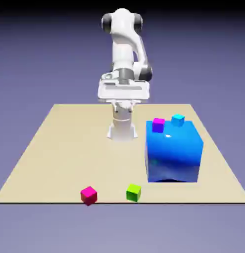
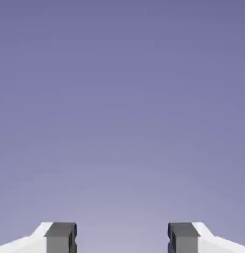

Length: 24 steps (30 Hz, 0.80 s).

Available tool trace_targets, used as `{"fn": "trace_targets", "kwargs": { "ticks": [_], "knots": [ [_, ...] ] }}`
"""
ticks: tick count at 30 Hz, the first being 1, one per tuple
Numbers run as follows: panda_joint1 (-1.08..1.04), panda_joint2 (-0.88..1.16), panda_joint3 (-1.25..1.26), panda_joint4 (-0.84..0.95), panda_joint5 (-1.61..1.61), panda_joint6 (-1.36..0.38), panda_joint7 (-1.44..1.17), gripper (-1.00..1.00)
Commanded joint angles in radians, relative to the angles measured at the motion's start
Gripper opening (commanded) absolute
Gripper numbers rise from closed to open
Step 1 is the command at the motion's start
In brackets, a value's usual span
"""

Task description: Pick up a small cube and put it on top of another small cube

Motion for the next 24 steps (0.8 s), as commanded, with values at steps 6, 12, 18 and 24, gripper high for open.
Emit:
{"fn": "trace_targets", "kwargs": {
  "ticks": [6,12,18,24],
  "knots": [
    [0.08,0.208,-0.076,0.104,0.261,-0.103,0.234,0.0],
    [0.161,0.415,-0.152,0.207,0.522,-0.205,0.468,0.0],
    [0.241,0.623,-0.228,0.311,0.783,-0.308,0.702,0.0],
    [0.321,0.831,-0.304,0.415,1.044,-0.411,0.936,0.0]
  ]
}}
